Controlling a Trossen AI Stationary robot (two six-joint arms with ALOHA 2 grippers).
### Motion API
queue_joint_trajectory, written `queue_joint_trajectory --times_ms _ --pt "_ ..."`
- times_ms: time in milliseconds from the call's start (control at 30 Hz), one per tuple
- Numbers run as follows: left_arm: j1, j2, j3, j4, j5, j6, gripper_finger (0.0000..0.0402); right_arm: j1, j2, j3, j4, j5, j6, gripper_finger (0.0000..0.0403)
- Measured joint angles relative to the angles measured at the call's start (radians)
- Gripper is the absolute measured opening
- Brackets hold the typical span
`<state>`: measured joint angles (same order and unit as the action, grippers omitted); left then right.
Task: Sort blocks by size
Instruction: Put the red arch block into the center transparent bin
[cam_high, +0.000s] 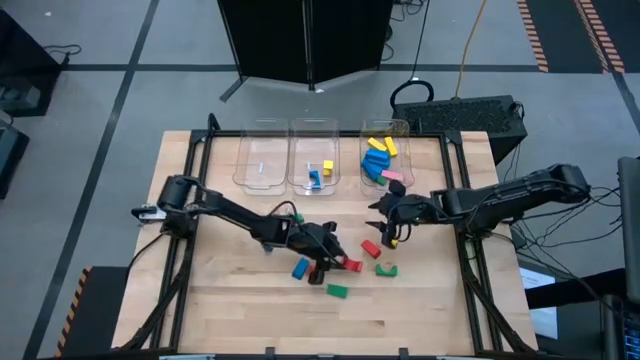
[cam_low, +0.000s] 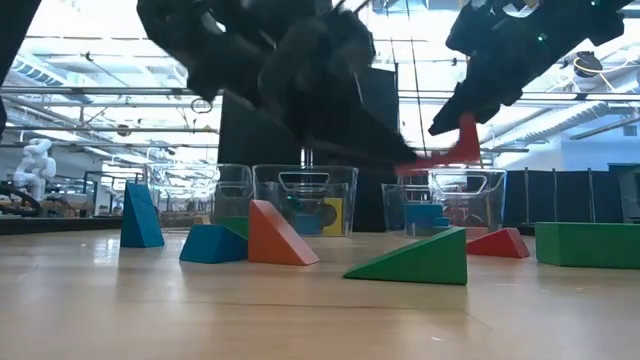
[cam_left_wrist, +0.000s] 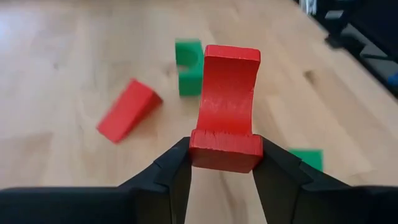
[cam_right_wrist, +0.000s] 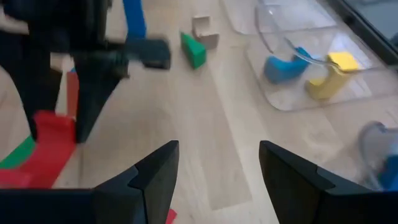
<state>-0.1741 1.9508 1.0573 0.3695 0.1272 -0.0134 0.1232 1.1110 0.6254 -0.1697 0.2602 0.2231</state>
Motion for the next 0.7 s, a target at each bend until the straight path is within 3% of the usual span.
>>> queue_joint_trajectory --times_ms 167,433,700 --pt "0.008 -0.088 0.000 -0.061 -0.067 -0.007 0.0148 0.052 0.037 0.000 0.109 -0.014 -0.075 0.0210" --pt "0.007 -0.238 0.000 -0.219 -0.276 0.005 0.0149 0.097 0.031 0.000 0.215 -0.018 -0.120 0.0210" --pt "0.011 -0.269 0.000 -0.247 -0.349 0.003 0.0149 0.101 0.031 0.000 0.244 -0.025 -0.134 0.0210"
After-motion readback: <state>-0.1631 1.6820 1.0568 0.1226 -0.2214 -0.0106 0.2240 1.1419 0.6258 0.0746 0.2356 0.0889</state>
